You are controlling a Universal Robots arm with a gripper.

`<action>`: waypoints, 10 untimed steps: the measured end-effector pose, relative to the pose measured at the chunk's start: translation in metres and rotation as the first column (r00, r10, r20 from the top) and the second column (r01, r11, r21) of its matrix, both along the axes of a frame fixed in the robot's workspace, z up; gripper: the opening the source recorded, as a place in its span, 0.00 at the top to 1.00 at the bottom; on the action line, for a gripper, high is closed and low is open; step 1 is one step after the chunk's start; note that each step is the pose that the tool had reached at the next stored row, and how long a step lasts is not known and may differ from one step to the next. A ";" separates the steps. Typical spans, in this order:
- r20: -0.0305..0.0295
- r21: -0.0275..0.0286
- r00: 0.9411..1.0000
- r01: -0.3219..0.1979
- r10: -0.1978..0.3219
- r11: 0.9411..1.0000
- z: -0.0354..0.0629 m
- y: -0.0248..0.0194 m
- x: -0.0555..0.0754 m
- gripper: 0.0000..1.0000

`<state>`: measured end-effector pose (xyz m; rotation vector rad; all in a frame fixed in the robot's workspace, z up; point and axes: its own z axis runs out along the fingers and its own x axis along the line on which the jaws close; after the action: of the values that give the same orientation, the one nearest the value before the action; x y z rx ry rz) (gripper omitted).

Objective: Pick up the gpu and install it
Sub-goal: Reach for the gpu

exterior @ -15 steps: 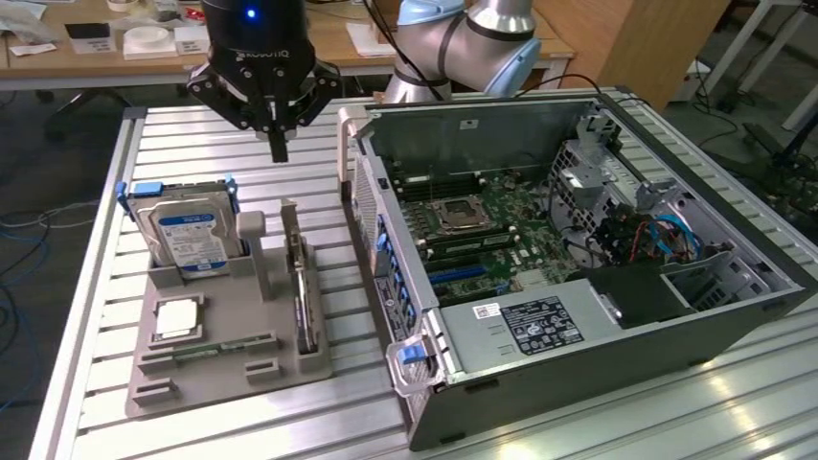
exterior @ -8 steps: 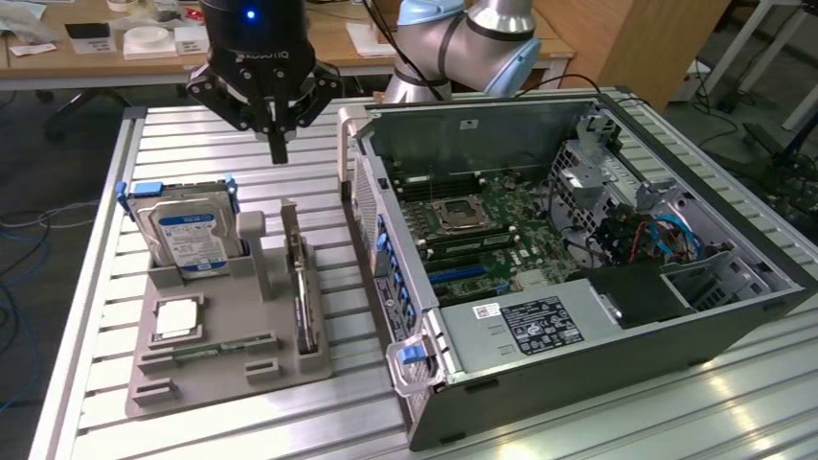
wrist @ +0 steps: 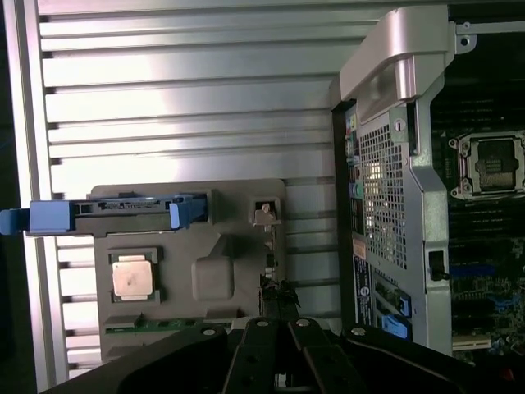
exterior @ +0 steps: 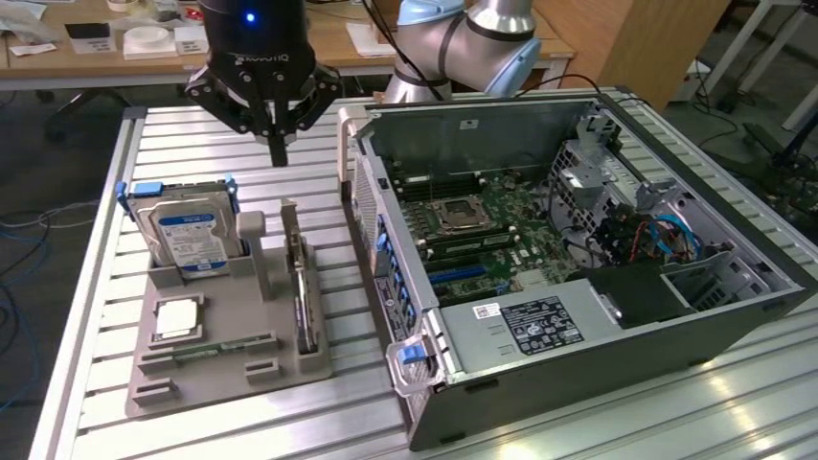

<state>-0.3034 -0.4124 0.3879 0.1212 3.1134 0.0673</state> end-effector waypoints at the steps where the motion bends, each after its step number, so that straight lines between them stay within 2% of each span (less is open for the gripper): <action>1: 0.000 0.000 1.000 0.000 0.000 1.000 0.0000 -0.0007 0.000 0.89; 5: 0.000 0.000 1.000 0.000 0.000 1.000 0.0000 -0.0034 0.000 0.89; 10: 0.000 0.000 1.000 0.000 0.000 1.000 0.0000 -0.0036 0.000 0.89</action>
<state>-0.3037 -0.4161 0.3879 0.1212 3.1134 0.0674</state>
